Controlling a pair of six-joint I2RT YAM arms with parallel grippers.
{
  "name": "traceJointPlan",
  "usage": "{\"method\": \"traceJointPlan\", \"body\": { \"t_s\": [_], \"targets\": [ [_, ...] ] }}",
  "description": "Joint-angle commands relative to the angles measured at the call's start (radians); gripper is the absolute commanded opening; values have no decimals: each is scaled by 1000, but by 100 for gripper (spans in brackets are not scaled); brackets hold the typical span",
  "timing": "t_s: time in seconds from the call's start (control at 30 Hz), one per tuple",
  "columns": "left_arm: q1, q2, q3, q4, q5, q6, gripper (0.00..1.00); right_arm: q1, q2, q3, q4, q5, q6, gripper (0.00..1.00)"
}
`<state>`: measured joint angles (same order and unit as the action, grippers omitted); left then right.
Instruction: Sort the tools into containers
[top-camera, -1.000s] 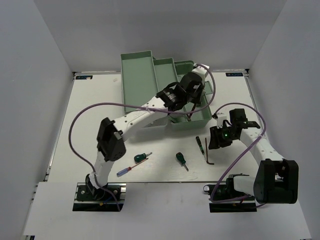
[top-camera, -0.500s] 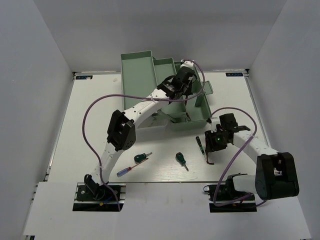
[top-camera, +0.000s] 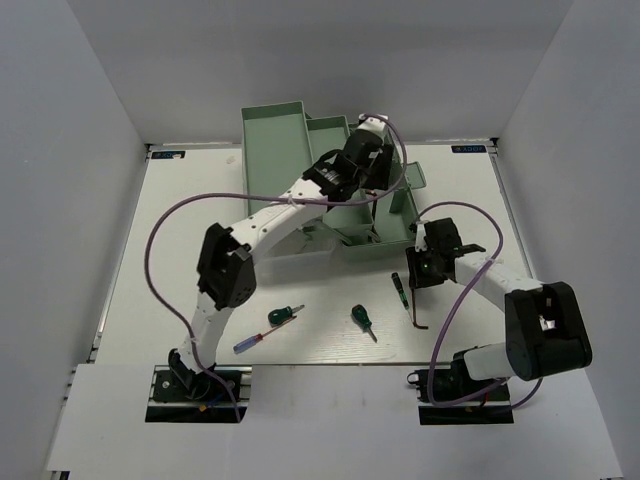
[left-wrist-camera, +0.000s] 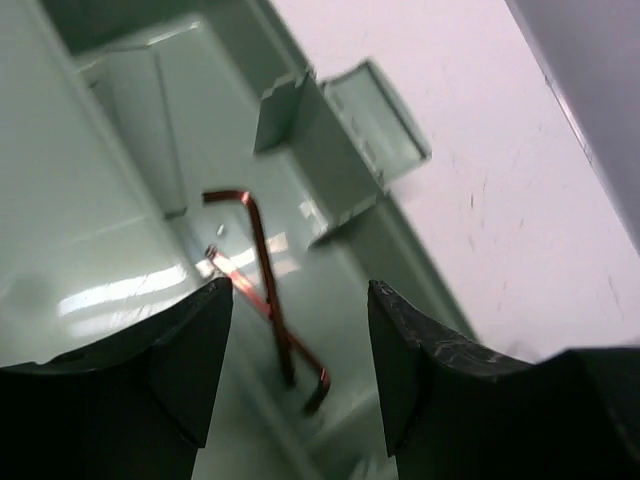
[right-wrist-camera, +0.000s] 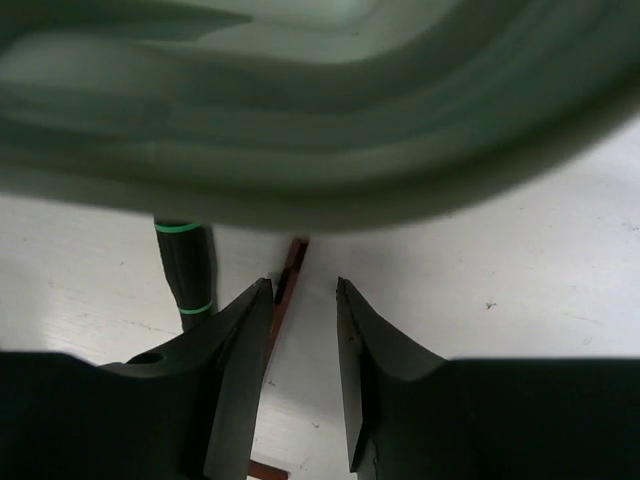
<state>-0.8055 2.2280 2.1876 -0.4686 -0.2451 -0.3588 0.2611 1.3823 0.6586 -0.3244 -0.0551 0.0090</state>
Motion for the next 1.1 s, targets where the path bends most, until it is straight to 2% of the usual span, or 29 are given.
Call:
{"method": "traceJointPlan", "body": {
  "t_s": [0.0,0.03,0.07,0.13,0.2,0.23,0.4,0.43,0.47,0.5,0.67,0.77,0.8,0.93,1.07],
  "targets": [
    [-24,-266,-154,41,-3,63,67,30,37,-13,-44,103,22,38],
    [-34,-378,-219,51,7,63,67,42,43,-11,-48,136,17,38],
    [-34,-437,-359,79,7,63,67,50,46,-11,-62,150,8,38],
    [-43,-548,-540,79,-6,63,67,58,60,-13,-76,184,0,37],
    [-53,-690,-644,64,-6,31,67,59,67,-27,-103,204,-6,37],
    [-54,-732,-734,55,-20,17,67,66,63,-31,-105,216,-4,34],
    [-83,-931,-961,-14,-20,-64,66,70,55,-27,-128,235,-49,22],
    [-96,-944,-980,-24,-11,-65,64,72,58,-22,-131,236,-53,17],
    [-96,-953,-997,-34,-11,-77,62,70,66,-14,-134,212,-60,5],
    [-112,-953,-1026,-45,0,-89,62,72,69,-13,-143,204,-60,0],
    [-170,-966,-1080,-64,85,-89,59,63,69,22,-175,111,-52,0],
    [-204,-956,-1126,-64,136,-79,59,49,17,45,-203,-1,-70,0],
    [-204,-947,-1137,-64,151,-78,59,41,-46,55,-212,-71,-78,0],
    [-227,-921,-1160,-64,234,-69,64,14,-170,150,-293,-212,-144,0],
    [-238,-846,-1169,-35,311,-112,67,-11,-221,326,-402,-350,-179,0]
  ]
}}
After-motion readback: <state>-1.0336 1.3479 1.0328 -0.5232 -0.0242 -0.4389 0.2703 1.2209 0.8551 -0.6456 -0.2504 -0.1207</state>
